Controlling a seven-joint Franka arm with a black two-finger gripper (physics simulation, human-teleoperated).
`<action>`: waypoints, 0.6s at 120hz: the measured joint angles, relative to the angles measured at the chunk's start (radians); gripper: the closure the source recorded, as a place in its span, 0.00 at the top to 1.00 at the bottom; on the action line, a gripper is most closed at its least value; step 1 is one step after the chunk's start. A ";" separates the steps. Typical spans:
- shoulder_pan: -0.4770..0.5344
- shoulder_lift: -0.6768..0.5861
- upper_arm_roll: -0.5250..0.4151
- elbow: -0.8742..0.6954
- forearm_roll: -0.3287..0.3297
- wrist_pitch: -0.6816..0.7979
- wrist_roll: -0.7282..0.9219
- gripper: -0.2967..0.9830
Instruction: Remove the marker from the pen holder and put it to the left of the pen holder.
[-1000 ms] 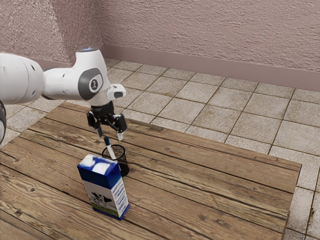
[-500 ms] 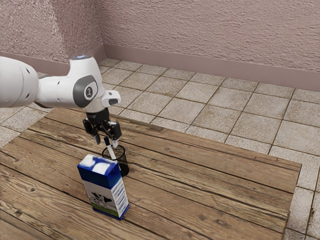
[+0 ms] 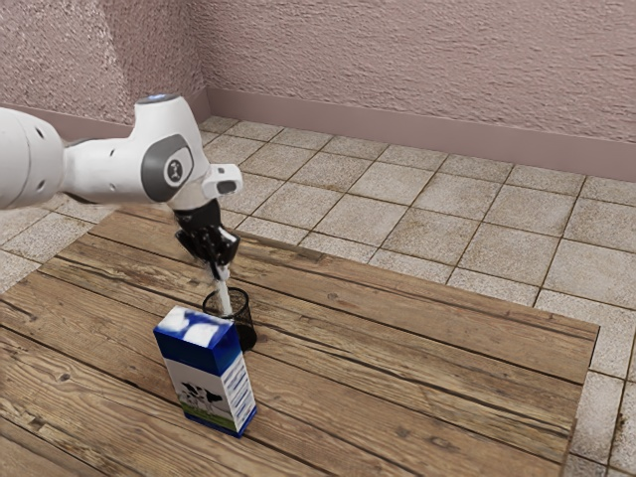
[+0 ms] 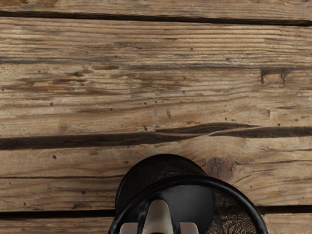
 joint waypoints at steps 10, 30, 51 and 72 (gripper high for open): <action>-0.021 -0.058 0.000 -0.002 0.005 -0.003 -0.001 0.20; -0.011 -0.121 0.051 0.039 0.017 -0.014 -0.006 0.18; 0.059 0.028 0.151 0.211 -0.014 -0.058 -0.005 0.17; 0.114 0.119 0.214 0.212 -0.159 -0.092 0.022 0.16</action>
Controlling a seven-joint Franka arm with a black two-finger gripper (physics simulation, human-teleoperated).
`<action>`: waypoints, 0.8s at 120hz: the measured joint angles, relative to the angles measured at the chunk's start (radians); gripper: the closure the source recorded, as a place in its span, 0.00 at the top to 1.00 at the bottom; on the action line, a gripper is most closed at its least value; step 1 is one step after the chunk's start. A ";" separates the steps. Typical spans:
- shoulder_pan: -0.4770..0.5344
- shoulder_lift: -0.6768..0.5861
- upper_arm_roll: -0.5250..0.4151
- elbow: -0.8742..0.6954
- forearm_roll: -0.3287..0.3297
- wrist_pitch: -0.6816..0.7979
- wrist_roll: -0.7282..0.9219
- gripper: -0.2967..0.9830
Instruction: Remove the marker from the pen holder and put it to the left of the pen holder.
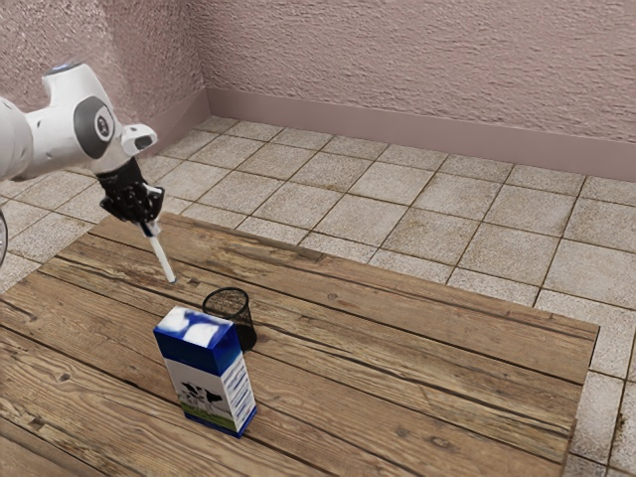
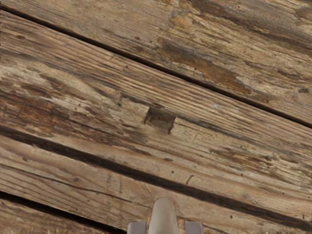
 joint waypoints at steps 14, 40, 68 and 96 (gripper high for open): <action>0.010 0.006 0.041 -0.029 -0.091 -0.041 0.014 0.16; 0.011 0.004 0.086 -0.062 -0.193 -0.111 0.043 0.39; -0.106 -0.151 0.093 -0.010 -0.073 -0.139 0.078 0.63; -0.318 -0.333 0.034 0.041 0.310 -0.201 0.105 0.71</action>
